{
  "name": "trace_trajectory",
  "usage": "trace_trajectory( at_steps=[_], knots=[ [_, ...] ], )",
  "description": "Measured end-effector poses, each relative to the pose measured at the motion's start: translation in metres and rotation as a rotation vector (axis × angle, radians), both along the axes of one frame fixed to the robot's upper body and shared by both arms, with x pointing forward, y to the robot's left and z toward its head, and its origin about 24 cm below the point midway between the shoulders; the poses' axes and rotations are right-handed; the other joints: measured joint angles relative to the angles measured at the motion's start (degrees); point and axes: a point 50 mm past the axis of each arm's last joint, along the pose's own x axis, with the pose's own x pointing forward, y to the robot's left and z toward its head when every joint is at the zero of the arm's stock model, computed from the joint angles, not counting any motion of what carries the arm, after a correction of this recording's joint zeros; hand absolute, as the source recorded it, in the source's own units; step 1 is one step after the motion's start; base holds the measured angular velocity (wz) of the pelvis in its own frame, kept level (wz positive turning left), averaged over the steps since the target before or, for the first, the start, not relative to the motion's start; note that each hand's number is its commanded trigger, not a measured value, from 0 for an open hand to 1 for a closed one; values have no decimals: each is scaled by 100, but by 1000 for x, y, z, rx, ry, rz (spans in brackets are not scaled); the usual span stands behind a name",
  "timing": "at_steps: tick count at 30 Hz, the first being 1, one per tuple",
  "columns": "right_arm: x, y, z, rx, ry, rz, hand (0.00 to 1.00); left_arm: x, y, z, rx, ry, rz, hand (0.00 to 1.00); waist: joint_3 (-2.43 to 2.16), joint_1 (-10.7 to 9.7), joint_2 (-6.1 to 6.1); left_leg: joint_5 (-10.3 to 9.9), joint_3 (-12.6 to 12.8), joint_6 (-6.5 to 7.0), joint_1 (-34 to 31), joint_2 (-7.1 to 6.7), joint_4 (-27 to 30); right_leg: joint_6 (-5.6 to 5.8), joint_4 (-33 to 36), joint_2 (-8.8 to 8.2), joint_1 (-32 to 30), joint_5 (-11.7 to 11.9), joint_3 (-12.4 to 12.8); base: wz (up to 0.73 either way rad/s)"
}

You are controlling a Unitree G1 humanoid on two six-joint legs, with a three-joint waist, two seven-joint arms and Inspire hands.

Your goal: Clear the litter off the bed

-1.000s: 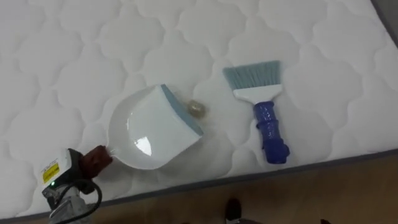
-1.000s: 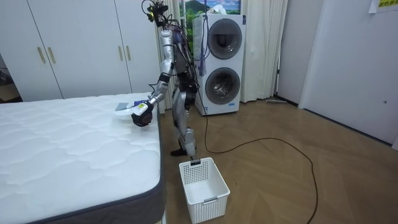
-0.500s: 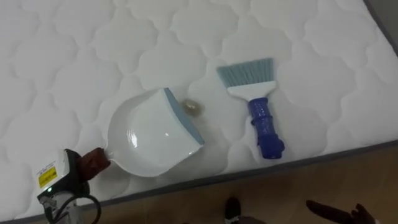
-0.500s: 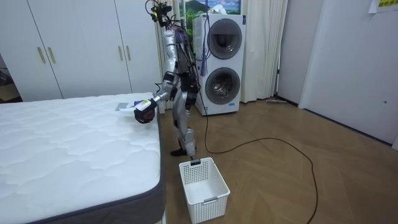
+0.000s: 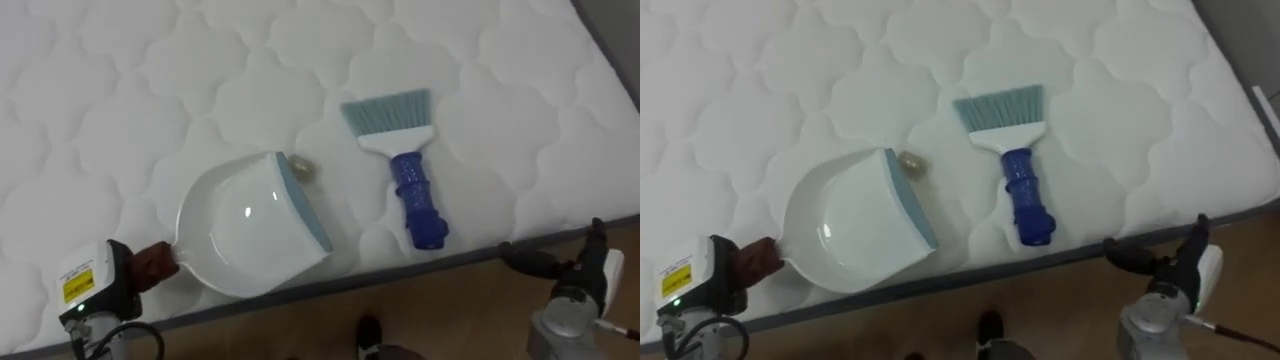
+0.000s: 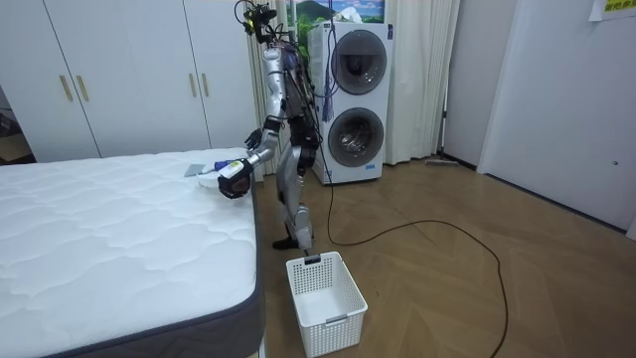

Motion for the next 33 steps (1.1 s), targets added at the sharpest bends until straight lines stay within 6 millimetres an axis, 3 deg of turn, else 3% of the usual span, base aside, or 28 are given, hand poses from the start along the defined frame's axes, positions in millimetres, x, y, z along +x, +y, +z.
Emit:
trace_trajectory(
  at_steps=[8, 12, 21, 33],
  knots=[
    [15, 18, 14, -122, -56, 148, 0, 1, -2, -3, -7, 64, -19, 100, 20, 185, 36, -50, 10, 4, -85, 102, 80, -4, -142, 61, -1, 88, -32, -2],
    [23, 27, 21, -164, -96, 198, 0, 1, -4, -5, -32, 93, -23, 100, 50, 214, 84, -76, 16, 9, -90, 100, 54, -2, -156, 40, 0, 80, -111, 0],
    [40, 46, 35, -184, -175, 268, 0, 1, 2, -7, -65, 131, 25, 100, 82, 243, 64, -85, 42, 27, -135, 82, 100, 25, -76, -10, -77, 14, -96, 1],
    [44, 55, 36, -177, -170, 338, 0, 13, 11, 3, -42, 114, 25, 100, 110, 395, 103, -85, 30, 27, -328, 99, 158, 14, -70, -37, -208, -4, -199, 3]
  ],
)
